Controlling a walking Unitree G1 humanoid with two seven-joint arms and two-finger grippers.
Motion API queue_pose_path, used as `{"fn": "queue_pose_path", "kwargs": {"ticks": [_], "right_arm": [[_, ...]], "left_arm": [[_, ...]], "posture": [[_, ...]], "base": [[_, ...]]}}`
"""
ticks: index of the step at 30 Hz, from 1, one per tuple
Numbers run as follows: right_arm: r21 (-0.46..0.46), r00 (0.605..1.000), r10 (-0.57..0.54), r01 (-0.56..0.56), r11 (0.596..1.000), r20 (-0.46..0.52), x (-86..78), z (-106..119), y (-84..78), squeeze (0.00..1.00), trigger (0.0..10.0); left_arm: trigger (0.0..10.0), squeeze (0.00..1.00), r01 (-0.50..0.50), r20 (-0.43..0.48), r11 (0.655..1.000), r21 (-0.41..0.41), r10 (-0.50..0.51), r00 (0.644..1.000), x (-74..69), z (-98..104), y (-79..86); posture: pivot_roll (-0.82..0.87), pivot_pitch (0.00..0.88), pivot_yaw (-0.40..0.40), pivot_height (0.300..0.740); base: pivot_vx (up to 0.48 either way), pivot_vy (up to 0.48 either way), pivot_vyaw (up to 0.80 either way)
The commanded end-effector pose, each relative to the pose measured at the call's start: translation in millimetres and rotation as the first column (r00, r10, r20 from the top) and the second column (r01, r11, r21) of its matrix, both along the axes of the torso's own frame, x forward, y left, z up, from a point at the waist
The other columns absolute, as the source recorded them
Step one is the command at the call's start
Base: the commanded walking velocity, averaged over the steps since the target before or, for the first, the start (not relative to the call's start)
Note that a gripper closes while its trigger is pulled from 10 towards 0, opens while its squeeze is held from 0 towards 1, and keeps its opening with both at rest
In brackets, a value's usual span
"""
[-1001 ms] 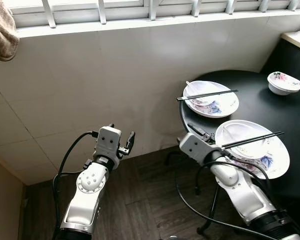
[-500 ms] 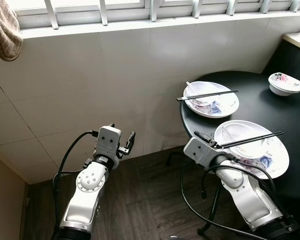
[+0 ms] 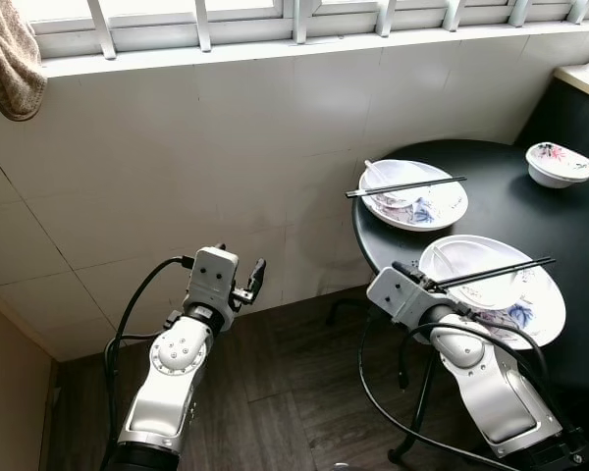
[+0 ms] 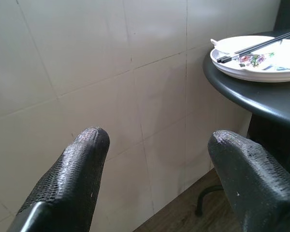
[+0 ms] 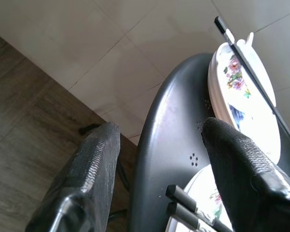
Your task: Kitchen organization
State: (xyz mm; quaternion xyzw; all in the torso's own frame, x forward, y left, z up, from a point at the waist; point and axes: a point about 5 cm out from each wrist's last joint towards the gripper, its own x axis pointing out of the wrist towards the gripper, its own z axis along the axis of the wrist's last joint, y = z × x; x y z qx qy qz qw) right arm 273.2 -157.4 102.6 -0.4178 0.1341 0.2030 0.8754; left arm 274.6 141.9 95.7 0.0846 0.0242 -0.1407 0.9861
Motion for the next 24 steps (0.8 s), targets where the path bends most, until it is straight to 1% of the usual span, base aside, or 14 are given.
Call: {"fn": "queue_pose_path", "kwargs": {"ticks": [1,7,11,18,23,24], "right_arm": [[0.014,1.000,-0.010,0.010,1.000,-0.002,-1.4,3,-2.6,0.00,10.0],[-0.026,1.000,-0.003,0.003,1.000,-0.010,-3.1,-2,-10.6,0.00,10.0],[-0.043,1.000,0.010,-0.011,0.999,-0.023,-5.0,-5,-12.7,0.00,10.0],[-0.057,1.000,-0.003,0.002,0.998,-0.026,-4.9,-4,-16.7,0.00,10.0],[-0.071,0.999,-0.017,0.014,0.997,-0.041,-4.8,-9,-24.2,0.00,10.0],[-0.088,0.999,-0.016,0.012,0.996,-0.044,-5.0,-11,-26.6,0.00,10.0]], "left_arm": [[10.0,0.00,0.006,-0.004,1.000,-0.007,-0.006,1.000,1.7,-1,-0.4],[10.0,0.00,0.009,-0.005,1.000,-0.008,-0.009,1.000,2.3,-2,-1.0],[10.0,0.00,0.010,-0.005,1.000,-0.007,-0.010,1.000,3.1,-2,-1.2],[10.0,0.00,0.011,-0.006,1.000,-0.008,-0.011,1.000,3.6,-3,-1.3],[10.0,0.00,0.013,-0.006,1.000,-0.010,-0.013,1.000,4.5,-4,-2.0],[10.0,0.00,0.013,-0.005,1.000,-0.011,-0.013,1.000,4.8,-4,-2.4]], "posture": [[-0.08,0.000,-0.029,0.740],[-0.08,0.000,-0.030,0.740],[-0.08,0.000,-0.030,0.740],[-0.08,0.000,-0.031,0.740],[-0.09,0.000,-0.034,0.740],[-0.08,0.000,-0.034,0.740]], "base": [[0.000,0.000,0.00],[0.000,0.000,0.00],[0.000,0.000,0.00],[0.000,0.000,0.00],[0.000,0.000,0.00],[0.000,0.000,0.00]]}}
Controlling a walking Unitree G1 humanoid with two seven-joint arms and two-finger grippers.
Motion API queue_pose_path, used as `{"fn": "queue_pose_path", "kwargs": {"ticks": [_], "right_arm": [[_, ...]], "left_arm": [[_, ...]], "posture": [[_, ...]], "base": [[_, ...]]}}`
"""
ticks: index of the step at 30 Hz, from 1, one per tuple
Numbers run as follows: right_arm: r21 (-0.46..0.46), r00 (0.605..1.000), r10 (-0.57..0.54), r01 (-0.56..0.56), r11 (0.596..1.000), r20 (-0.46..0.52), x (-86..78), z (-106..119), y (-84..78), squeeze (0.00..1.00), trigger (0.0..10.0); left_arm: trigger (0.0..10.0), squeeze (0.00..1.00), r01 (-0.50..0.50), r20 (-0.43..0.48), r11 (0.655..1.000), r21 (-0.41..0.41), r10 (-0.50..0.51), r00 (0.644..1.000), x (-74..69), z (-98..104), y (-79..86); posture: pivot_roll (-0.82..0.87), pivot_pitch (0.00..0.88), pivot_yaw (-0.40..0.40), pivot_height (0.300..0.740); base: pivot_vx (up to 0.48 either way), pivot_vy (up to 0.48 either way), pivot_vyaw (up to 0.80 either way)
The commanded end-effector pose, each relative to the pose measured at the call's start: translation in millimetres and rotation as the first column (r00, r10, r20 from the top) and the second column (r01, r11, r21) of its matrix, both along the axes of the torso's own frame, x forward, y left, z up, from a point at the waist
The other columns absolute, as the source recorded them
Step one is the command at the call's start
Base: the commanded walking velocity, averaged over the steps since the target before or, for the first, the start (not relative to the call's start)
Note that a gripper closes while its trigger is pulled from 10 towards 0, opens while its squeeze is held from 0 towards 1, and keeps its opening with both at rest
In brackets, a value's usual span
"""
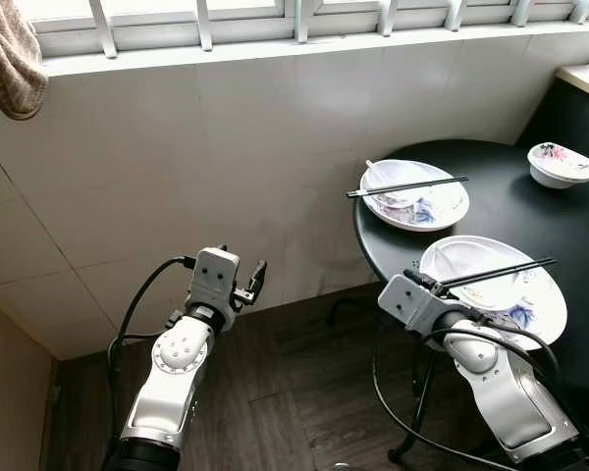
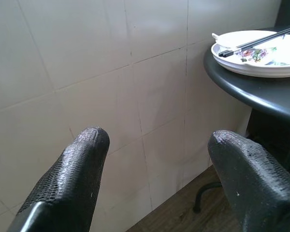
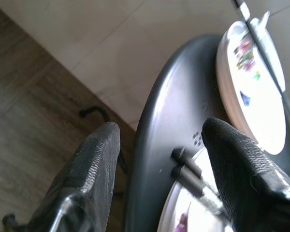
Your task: Kitchen organization
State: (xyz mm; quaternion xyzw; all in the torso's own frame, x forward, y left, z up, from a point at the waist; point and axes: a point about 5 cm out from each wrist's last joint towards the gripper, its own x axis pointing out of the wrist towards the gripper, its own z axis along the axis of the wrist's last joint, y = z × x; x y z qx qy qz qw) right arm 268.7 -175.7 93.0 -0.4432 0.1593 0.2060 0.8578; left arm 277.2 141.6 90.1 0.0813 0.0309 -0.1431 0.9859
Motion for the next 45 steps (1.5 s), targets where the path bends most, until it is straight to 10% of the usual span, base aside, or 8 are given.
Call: {"fn": "queue_pose_path", "kwargs": {"ticks": [1,45], "right_arm": [[-0.023,1.000,-0.014,0.014,1.000,-0.006,-0.9,-2,-9.5,0.00,10.0],[-0.195,0.992,-0.017,0.041,0.980,0.124,24.2,-8,-51.0,0.00,10.0]], "left_arm": [[10.0,0.00,0.009,0.010,1.000,-0.006,-0.009,1.000,2.2,2,-2.1],[10.0,0.00,-0.007,0.018,0.999,-0.032,0.007,1.000,4.9,3,-2.1]], "posture": [[-0.08,0.000,-0.034,0.740],[-0.08,0.000,-0.048,0.740]], "base": [[0.000,0.000,0.00],[0.000,0.000,0.00]]}}
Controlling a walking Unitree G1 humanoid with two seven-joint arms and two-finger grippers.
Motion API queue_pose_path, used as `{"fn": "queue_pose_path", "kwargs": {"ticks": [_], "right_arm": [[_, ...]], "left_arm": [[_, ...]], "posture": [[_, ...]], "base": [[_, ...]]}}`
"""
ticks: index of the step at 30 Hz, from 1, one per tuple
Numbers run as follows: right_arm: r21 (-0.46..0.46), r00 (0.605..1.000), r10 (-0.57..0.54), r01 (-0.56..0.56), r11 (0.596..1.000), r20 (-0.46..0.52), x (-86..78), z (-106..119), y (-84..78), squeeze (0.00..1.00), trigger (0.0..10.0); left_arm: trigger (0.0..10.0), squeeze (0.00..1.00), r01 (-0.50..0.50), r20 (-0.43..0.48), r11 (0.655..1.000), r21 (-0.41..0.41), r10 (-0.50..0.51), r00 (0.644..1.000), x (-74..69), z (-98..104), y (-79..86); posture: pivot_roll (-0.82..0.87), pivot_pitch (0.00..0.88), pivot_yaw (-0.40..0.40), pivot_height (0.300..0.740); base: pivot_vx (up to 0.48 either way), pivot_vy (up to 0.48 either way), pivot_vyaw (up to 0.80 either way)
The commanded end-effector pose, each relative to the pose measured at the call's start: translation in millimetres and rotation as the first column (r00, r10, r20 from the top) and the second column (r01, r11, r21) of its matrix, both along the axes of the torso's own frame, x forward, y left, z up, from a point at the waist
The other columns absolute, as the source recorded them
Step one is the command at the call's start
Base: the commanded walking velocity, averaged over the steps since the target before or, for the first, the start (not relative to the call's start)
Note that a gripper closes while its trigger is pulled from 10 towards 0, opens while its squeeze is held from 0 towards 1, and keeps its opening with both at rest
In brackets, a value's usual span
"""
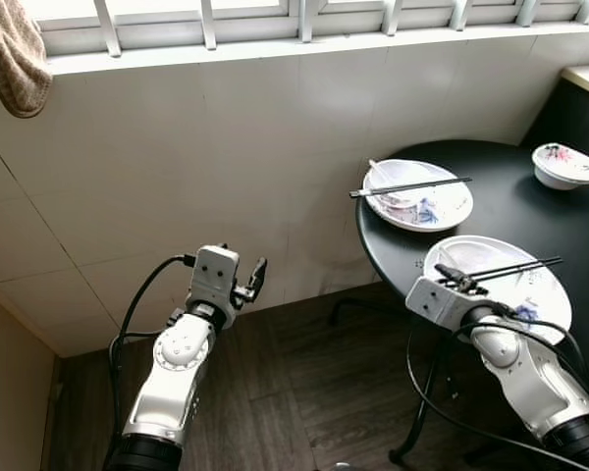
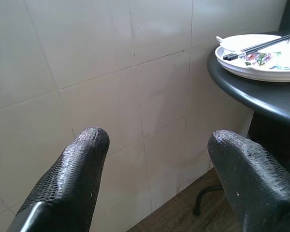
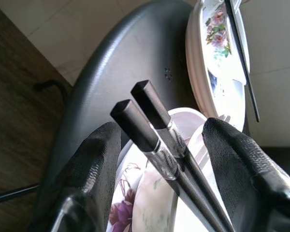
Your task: Kitchen organization
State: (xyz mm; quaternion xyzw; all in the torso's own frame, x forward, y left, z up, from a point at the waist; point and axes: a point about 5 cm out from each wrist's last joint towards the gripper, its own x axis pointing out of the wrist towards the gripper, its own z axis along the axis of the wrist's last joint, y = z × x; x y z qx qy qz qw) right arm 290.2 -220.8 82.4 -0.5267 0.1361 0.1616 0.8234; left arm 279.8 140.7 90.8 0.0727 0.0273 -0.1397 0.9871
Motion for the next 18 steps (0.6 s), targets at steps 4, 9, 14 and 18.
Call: {"fn": "queue_pose_path", "kwargs": {"ticks": [4,9,14,18], "right_arm": [[-0.025,0.999,-0.012,0.013,1.000,0.034,4.8,0.6,-7.5,0.00,10.0],[-0.027,0.998,-0.011,0.013,1.000,0.064,8.7,1.2,-8.3,0.00,10.0],[-0.022,0.997,-0.011,0.012,1.000,0.076,11.5,-1.0,-8.8,0.00,10.0],[-0.023,0.996,-0.013,0.015,1.000,0.091,13.6,-2.1,-8.5,0.00,10.0]], "left_arm": [[10.0,0.00,-0.001,0.012,1.000,-0.016,0.001,1.000,2.2,2.6,-1.4],[10.0,0.00,0.000,0.012,1.000,-0.017,0.001,1.000,2.1,2.7,-1.3],[10.0,0.00,0.000,0.010,1.000,-0.019,0.000,1.000,2.1,2.6,-1.3],[10.0,0.00,-0.001,0.009,1.000,-0.020,0.001,1.000,2.1,2.4,-1.3]], "posture": [[-0.07,0.000,-0.049,0.740],[-0.07,0.000,-0.048,0.740],[-0.07,0.000,-0.048,0.740],[-0.07,0.000,-0.048,0.740]], "base": [[0.000,0.000,0.00],[0.000,0.000,0.00],[0.000,0.000,0.00],[0.000,0.000,0.00]]}}
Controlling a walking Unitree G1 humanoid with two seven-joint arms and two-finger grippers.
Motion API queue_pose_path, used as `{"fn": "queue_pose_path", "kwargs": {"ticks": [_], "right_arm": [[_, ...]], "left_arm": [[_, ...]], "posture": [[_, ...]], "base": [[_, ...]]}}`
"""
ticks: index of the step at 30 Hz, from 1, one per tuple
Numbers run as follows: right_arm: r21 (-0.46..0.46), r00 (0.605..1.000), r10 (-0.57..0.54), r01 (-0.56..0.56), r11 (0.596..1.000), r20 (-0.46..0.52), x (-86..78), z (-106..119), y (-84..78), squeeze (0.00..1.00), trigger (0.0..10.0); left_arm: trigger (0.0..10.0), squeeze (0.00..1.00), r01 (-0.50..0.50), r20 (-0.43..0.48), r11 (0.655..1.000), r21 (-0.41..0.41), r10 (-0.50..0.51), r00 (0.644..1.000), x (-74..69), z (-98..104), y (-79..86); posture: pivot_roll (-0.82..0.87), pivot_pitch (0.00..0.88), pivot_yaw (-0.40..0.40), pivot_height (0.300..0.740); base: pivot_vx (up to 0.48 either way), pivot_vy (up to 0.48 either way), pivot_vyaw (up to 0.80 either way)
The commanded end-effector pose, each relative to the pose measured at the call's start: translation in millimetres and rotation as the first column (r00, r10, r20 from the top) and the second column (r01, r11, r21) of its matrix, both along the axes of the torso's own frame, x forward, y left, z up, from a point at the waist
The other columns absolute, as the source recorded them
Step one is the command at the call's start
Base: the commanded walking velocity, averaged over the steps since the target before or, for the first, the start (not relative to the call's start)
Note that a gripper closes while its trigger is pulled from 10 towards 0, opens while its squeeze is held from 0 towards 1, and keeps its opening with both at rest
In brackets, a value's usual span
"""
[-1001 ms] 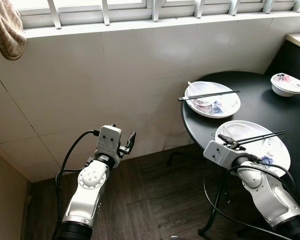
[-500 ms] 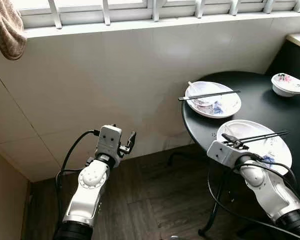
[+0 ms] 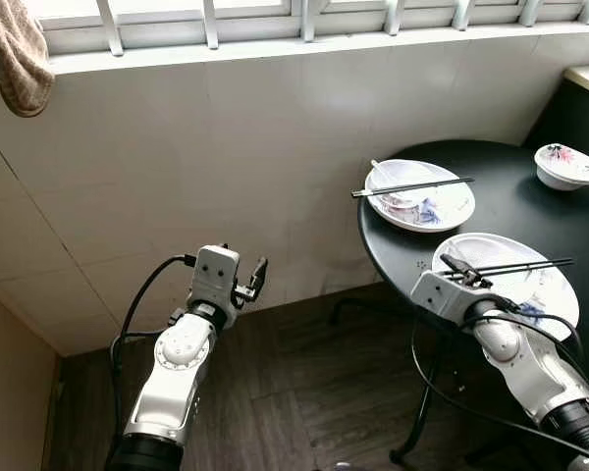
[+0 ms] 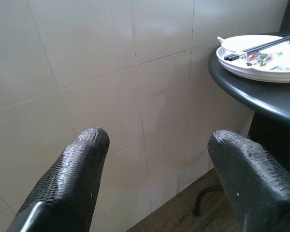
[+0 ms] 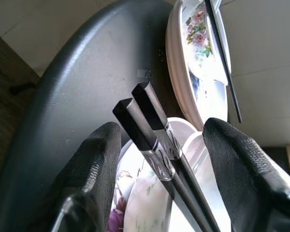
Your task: Kitchen organization
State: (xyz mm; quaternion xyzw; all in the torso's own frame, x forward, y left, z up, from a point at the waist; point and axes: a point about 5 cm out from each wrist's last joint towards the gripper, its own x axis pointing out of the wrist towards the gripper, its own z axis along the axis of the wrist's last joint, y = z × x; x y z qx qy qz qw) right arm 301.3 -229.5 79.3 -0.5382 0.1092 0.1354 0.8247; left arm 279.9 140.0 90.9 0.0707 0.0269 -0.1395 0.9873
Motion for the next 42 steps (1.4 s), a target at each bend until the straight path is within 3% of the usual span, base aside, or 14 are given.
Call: {"fn": "queue_pose_path", "kwargs": {"ticks": [1,7,8,9,10,11,12,19,33,42], "right_arm": [[-0.007,1.000,-0.004,0.004,1.000,0.019,2.9,1,0.1,0.00,10.0],[-0.008,0.999,-0.002,0.002,1.000,0.034,5.3,0,-0.8,0.00,10.0],[0.001,0.999,-0.003,0.003,1.000,0.033,5.0,-2,-1.7,0.00,8.9],[0.001,0.999,-0.003,0.003,1.000,0.033,5.0,-2,-1.7,0.00,8.9],[0.002,0.999,-0.005,0.005,1.000,0.032,5.0,-3,-2.1,0.00,7.4],[0.010,1.000,-0.011,0.011,1.000,0.028,5.0,-4,-2.9,0.00,4.8],[0.013,0.999,-0.011,0.011,1.000,0.030,5.4,-5,-3.2,0.00,0.0],[0.001,0.999,-0.006,0.006,1.000,0.050,6.6,-6,-3.6,0.00,0.0],[-0.143,0.979,0.048,-0.019,0.990,0.197,12.0,5,-0.8,0.00,0.0],[-0.160,0.935,0.077,-0.022,0.987,0.345,17.8,27,2.9,0.00,0.0]], "left_arm": [[10.0,0.00,-0.001,0.009,1.000,-0.017,0.001,1.000,1.6,2,-0.6],[10.0,0.00,-0.001,0.008,1.000,-0.018,0.001,1.000,1.3,2,-0.5],[10.0,0.00,-0.001,0.007,1.000,-0.018,0.001,1.000,0.7,2,-0.8],[10.0,0.00,-0.001,0.007,1.000,-0.018,0.001,1.000,0.7,2,-0.8],[10.0,0.00,-0.001,0.006,1.000,-0.019,0.001,1.000,0.6,2,-0.8],[10.0,0.00,-0.001,0.006,1.000,-0.019,0.001,1.000,0.7,2,-0.8],[10.0,0.00,-0.002,0.005,1.000,-0.019,0.002,1.000,0.8,2,-0.7],[10.0,0.00,-0.001,0.002,1.000,-0.020,0.001,1.000,0.5,1,-1.0],[10.0,0.00,-0.006,-0.005,1.000,-0.027,0.006,1.000,-0.4,-1,-1.4],[10.0,0.00,-0.010,-0.010,0.999,-0.036,0.010,1.000,-0.4,-1,-0.4]], "posture": [[-0.07,0.000,-0.050,0.740],[-0.07,0.000,-0.050,0.740],[-0.06,0.000,-0.050,0.740],[-0.06,0.000,-0.050,0.740],[-0.06,0.000,-0.050,0.740],[-0.06,0.000,-0.050,0.740],[-0.06,0.000,-0.050,0.740],[-0.06,0.000,-0.050,0.740],[-0.05,0.000,-0.055,0.740],[-0.06,0.000,-0.052,0.740]], "base": [[0.000,0.000,0.00],[0.000,0.000,0.00],[0.000,0.000,0.00],[0.000,0.000,0.00],[0.000,0.000,0.00],[0.000,0.000,0.00],[0.000,0.000,0.00],[0.000,0.000,0.00],[0.000,0.000,0.00],[0.000,0.000,0.00]]}}
